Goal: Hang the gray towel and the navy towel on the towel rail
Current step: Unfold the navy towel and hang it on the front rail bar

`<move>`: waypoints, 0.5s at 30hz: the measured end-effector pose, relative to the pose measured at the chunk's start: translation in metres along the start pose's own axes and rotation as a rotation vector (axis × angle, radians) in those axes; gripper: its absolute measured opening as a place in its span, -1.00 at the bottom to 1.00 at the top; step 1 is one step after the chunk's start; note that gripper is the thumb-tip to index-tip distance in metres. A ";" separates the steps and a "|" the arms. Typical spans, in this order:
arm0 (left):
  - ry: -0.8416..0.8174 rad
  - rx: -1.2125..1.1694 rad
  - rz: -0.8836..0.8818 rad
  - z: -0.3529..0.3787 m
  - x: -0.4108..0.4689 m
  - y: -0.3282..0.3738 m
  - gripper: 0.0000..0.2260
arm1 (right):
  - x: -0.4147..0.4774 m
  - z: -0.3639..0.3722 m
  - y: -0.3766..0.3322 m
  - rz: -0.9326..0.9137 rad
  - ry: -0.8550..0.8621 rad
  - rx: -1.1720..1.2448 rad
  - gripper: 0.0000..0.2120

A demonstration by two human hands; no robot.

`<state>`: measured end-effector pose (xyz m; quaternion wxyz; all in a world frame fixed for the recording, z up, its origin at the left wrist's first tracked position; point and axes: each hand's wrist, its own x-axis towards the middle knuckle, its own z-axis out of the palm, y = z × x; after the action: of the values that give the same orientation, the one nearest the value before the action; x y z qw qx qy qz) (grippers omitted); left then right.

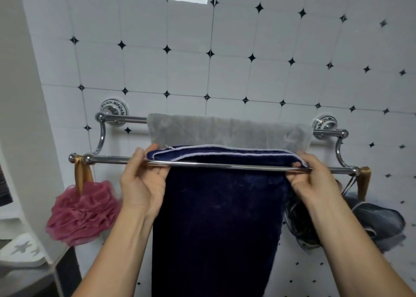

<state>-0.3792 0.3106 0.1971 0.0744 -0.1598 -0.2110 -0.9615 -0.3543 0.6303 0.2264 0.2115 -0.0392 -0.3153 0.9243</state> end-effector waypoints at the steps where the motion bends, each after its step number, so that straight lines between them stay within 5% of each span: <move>1: 0.052 0.032 0.019 0.005 0.002 -0.003 -0.86 | -0.002 0.000 0.001 -0.008 -0.017 -0.019 -0.82; 6: 0.236 0.185 0.084 0.016 0.009 -0.014 -0.83 | -0.005 -0.006 0.000 -0.019 -0.025 -0.113 -0.84; 9: 0.151 0.079 0.052 0.014 0.001 -0.009 -0.94 | -0.008 -0.011 -0.003 -0.026 -0.009 -0.173 -0.86; 13: -0.013 0.093 0.019 -0.001 -0.005 -0.003 -0.50 | -0.011 -0.026 0.005 -0.066 -0.099 -0.122 -0.70; 15: 0.035 0.259 0.029 -0.007 -0.004 -0.002 -0.51 | -0.011 -0.032 0.009 -0.094 -0.133 -0.197 -0.51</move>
<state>-0.3776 0.3100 0.1891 0.1119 -0.1349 -0.3297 -0.9277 -0.3414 0.6379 0.1948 0.2283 0.0165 -0.4196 0.8784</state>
